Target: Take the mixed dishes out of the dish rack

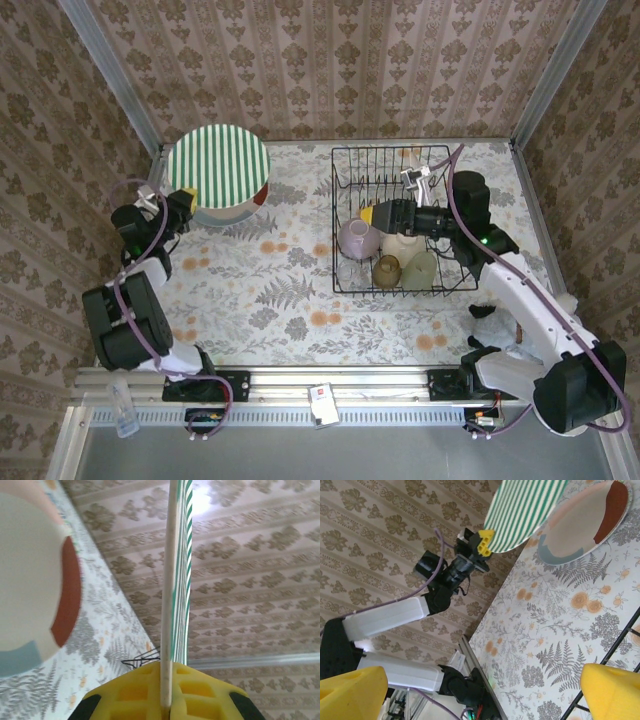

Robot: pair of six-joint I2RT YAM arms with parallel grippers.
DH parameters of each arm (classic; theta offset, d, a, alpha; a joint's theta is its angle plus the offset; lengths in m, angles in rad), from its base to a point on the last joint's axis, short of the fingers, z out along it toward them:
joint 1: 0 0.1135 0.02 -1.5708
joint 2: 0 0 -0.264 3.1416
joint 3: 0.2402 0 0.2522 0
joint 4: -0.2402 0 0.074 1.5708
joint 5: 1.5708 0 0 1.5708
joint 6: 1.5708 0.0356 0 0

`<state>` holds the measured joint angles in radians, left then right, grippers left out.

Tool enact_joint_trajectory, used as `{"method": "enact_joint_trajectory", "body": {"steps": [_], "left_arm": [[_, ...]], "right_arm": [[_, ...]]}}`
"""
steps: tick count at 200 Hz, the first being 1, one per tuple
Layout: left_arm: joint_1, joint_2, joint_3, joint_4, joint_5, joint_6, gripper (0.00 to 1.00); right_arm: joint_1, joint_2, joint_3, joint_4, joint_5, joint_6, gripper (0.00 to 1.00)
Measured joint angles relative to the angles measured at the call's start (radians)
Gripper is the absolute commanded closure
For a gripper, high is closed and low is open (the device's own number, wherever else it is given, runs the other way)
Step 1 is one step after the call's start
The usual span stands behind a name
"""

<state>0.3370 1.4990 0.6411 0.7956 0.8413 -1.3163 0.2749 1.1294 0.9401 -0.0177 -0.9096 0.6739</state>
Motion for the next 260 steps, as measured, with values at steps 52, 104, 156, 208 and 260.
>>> {"method": "enact_joint_trajectory", "body": {"steps": [52, 104, 156, 208, 260], "left_arm": [[0.026, 0.264, 0.005, 0.114, -0.017, -0.055, 1.00], [0.026, 0.378, 0.037, 0.178, -0.035, -0.079, 1.00], [0.026, 0.391, 0.105, 0.119, -0.046, -0.025, 1.00], [0.023, 0.414, 0.155, 0.010, -0.065, 0.036, 1.00], [0.004, 0.439, 0.196, -0.080, -0.087, 0.087, 1.00]], "right_arm": [[0.008, -0.028, 0.001, -0.068, 0.010, -0.050, 0.00], [0.013, -0.052, 0.002, -0.106, 0.016, -0.077, 0.00], [0.014, -0.053, 0.002, -0.108, 0.020, -0.093, 0.00], [0.014, -0.053, 0.002, -0.108, 0.020, -0.095, 0.00], [0.016, -0.053, 0.002, -0.117, 0.024, -0.095, 0.00]]}}
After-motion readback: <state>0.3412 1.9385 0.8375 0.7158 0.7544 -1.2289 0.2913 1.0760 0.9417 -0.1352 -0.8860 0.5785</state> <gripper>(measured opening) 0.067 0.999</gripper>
